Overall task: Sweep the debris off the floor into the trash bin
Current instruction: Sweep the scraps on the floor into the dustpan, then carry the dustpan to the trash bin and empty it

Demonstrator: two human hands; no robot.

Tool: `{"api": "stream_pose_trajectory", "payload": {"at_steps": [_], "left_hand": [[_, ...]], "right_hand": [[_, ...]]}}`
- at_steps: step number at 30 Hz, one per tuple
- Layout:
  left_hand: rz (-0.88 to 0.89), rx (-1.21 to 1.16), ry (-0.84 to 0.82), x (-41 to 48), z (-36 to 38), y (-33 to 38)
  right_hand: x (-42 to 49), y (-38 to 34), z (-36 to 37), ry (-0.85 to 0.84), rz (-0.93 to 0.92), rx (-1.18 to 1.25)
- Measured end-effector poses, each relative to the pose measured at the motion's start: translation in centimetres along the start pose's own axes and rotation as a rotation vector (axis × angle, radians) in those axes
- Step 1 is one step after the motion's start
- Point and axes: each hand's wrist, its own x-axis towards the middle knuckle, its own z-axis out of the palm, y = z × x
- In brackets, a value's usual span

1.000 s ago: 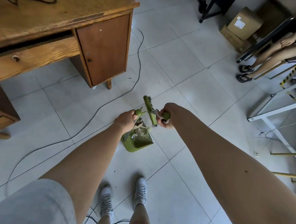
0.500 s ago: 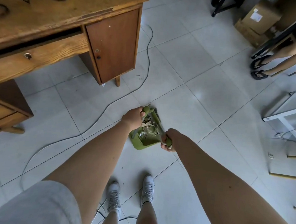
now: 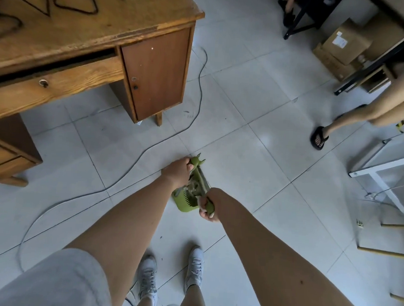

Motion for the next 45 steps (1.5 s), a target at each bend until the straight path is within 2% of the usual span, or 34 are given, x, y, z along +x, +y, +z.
{"api": "stream_pose_trajectory", "payload": {"at_steps": [6,10,16,21,25,31,37,45], "left_hand": [[-0.116,-0.073,-0.002,-1.1,-0.3,0.2],[-0.131,-0.086,-0.012,-0.9,0.1,1.3],[-0.131,0.013,0.027,-0.6,0.3,0.8],[-0.147,-0.057,0.016,-0.3,1.8,0.0],[-0.175,-0.204,0.035,-0.2,2.9,0.1],[-0.215,-0.248,0.172,-1.5,3.3,1.2],[-0.298,-0.300,0.312,-6.5,-0.1,0.3],[-0.385,-0.374,0.468,-16.0,-4.5,-4.1]], "right_hand": [[-4.1,-3.9,-4.2,0.053,0.018,-0.015],[-5.0,-5.4,-5.7,0.066,0.018,-0.074],[-2.8,-6.0,-6.6,0.076,0.033,-0.103],[0.9,-5.2,-7.1,0.080,0.034,-0.165],[1.8,-5.0,-7.0,0.020,0.033,-0.220],[-1.4,-6.7,-6.8,-0.005,0.024,-0.405],[-5.6,-6.8,-5.5,-0.066,0.019,-0.636],[-9.6,-4.8,2.3,-0.201,-0.003,-0.825]]}}
